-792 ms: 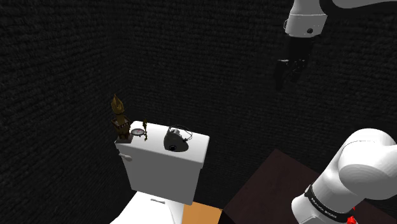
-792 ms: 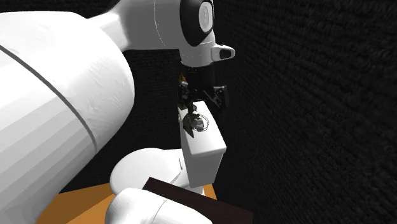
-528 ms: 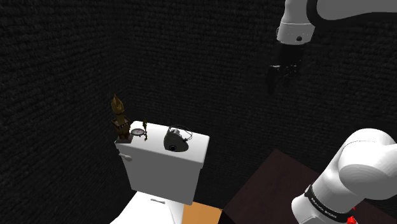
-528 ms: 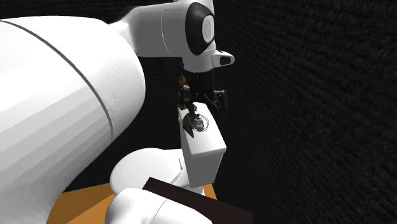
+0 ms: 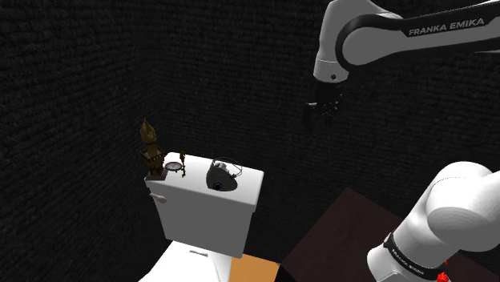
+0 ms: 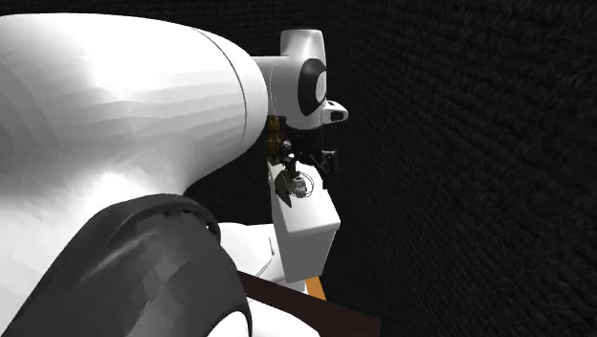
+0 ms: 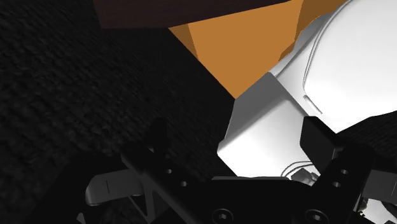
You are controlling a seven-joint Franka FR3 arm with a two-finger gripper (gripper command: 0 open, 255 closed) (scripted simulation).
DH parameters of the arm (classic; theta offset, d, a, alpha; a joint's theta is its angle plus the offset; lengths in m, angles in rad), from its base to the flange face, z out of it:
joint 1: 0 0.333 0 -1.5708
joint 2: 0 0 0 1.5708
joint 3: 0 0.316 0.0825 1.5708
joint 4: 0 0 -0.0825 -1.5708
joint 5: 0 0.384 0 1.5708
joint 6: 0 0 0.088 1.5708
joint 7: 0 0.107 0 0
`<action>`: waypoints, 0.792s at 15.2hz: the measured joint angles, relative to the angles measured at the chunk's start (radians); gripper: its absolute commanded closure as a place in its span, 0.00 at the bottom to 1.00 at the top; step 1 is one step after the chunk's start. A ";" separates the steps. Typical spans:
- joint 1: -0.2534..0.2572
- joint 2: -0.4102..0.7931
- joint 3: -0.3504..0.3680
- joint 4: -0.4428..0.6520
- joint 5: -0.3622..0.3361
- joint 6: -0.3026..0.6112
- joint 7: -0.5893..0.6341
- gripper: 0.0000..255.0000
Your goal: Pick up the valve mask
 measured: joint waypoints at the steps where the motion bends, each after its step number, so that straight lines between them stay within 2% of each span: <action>1: -0.001 0.030 -0.002 0.001 0.002 0.031 0.000 0.00; 7: 0.005 0.231 0.009 0.026 0.023 0.215 0.024 0.00; 12: 0.005 0.422 0.011 0.087 0.035 0.353 0.030 0.00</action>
